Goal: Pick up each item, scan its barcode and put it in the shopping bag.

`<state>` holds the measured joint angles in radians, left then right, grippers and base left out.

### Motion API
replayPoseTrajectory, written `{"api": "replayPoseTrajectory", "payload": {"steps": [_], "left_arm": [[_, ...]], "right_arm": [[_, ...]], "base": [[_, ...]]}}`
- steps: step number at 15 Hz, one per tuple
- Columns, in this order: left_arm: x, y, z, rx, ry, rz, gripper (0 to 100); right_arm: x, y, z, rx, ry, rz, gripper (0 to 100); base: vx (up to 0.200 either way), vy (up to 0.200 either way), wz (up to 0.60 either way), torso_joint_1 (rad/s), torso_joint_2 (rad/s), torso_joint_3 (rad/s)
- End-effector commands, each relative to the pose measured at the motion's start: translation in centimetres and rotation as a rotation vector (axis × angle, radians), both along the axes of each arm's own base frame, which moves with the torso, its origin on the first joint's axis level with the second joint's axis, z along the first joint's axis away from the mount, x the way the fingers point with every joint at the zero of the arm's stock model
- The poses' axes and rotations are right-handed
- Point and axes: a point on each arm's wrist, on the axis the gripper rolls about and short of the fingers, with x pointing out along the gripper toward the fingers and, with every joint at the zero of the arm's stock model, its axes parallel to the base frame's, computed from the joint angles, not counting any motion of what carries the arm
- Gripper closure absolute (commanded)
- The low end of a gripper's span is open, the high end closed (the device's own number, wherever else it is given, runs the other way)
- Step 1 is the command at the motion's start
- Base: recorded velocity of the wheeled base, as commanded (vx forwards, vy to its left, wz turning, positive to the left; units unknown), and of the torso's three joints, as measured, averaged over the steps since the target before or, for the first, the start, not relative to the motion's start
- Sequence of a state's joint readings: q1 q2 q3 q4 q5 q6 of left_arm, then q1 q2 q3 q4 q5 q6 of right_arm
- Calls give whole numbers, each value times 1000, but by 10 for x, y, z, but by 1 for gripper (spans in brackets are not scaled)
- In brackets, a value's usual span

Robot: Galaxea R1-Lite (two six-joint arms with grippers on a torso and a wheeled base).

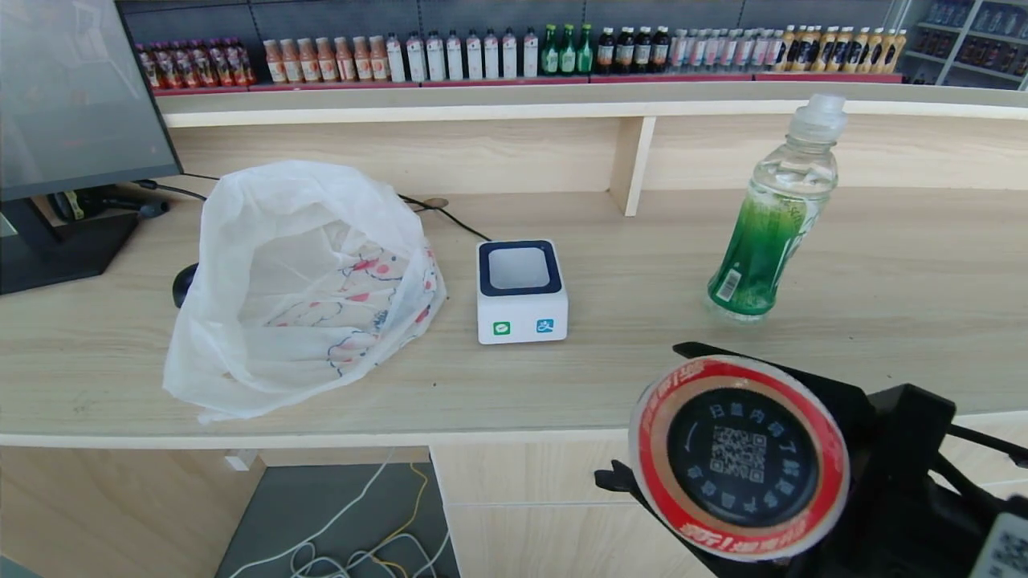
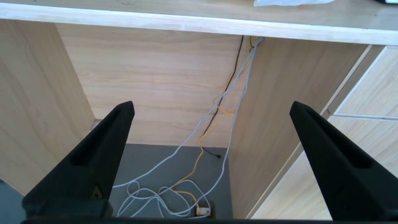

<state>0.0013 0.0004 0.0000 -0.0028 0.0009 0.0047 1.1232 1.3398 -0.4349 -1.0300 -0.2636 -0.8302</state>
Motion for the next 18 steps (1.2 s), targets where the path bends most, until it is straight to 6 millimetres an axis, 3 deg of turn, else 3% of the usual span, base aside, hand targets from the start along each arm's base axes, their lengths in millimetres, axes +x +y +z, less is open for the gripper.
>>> {"api": "replayPoseTrajectory", "payload": {"steps": [1, 9, 18], "left_arm": [[0, 0, 0, 0, -1, 1, 0], [0, 0, 0, 0, -1, 1, 0], [0, 0, 0, 0, -1, 1, 0]], "right_arm": [[1, 5, -4, -24, 0, 4, 100], [-12, 39, -13, -104, -202, 123, 100], [-8, 47, -10, -225, -504, 63, 100]], "base": [[0, 0, 0, 0, 0, 0], [0, 0, 0, 0, 0, 0], [0, 0, 0, 0, 0, 0]]}}
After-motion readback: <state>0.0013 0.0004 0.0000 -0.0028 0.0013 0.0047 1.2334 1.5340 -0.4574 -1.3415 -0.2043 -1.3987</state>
